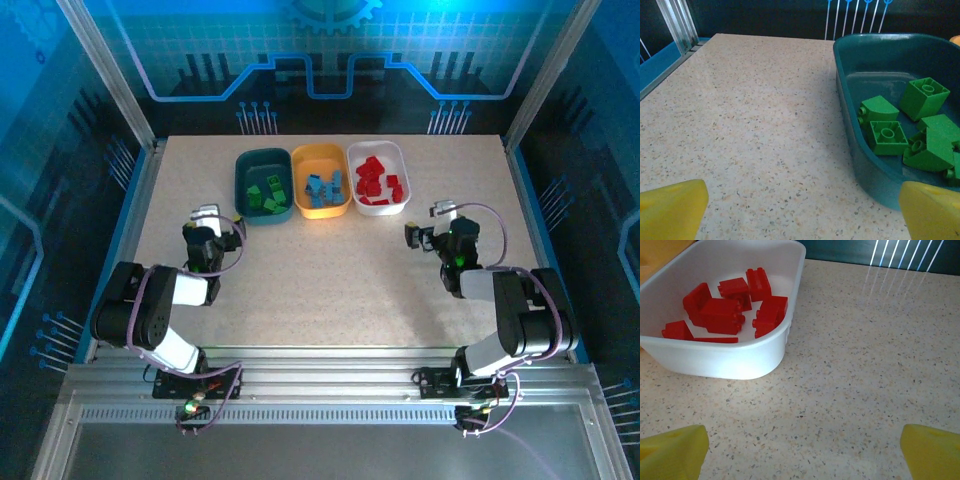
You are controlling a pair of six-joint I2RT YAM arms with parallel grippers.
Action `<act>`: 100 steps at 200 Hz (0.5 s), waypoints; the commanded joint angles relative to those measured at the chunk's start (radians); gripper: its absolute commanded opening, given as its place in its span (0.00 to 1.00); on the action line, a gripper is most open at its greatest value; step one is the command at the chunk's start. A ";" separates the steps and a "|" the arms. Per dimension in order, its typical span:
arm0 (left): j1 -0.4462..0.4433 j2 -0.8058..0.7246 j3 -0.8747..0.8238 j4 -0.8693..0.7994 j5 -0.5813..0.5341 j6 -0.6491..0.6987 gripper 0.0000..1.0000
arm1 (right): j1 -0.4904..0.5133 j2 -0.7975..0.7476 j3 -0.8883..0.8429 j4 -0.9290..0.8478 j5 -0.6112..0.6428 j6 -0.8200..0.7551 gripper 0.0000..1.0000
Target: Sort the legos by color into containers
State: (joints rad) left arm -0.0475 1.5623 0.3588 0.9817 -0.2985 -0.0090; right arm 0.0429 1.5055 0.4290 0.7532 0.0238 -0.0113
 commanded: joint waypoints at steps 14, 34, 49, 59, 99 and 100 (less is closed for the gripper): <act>0.005 -0.010 0.006 -0.020 0.021 -0.011 0.99 | 0.009 0.001 0.007 -0.007 0.001 0.001 1.00; 0.006 -0.010 0.006 -0.021 0.021 -0.011 0.99 | 0.011 0.001 0.007 -0.006 0.008 0.000 1.00; 0.006 -0.010 0.007 -0.021 0.021 -0.011 0.99 | 0.011 0.000 0.007 -0.005 0.008 -0.002 1.00; 0.005 -0.010 0.008 -0.023 0.022 -0.009 0.99 | 0.012 0.000 0.007 -0.005 0.011 -0.002 1.00; 0.005 -0.010 0.008 -0.021 0.022 -0.009 0.99 | 0.017 -0.001 0.005 -0.002 0.020 -0.004 1.00; 0.005 -0.010 0.008 -0.021 0.022 -0.009 0.99 | 0.017 -0.001 0.005 -0.002 0.020 -0.004 1.00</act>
State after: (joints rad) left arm -0.0475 1.5623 0.3584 0.9615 -0.2909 -0.0086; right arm 0.0460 1.5055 0.4290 0.7486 0.0257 -0.0113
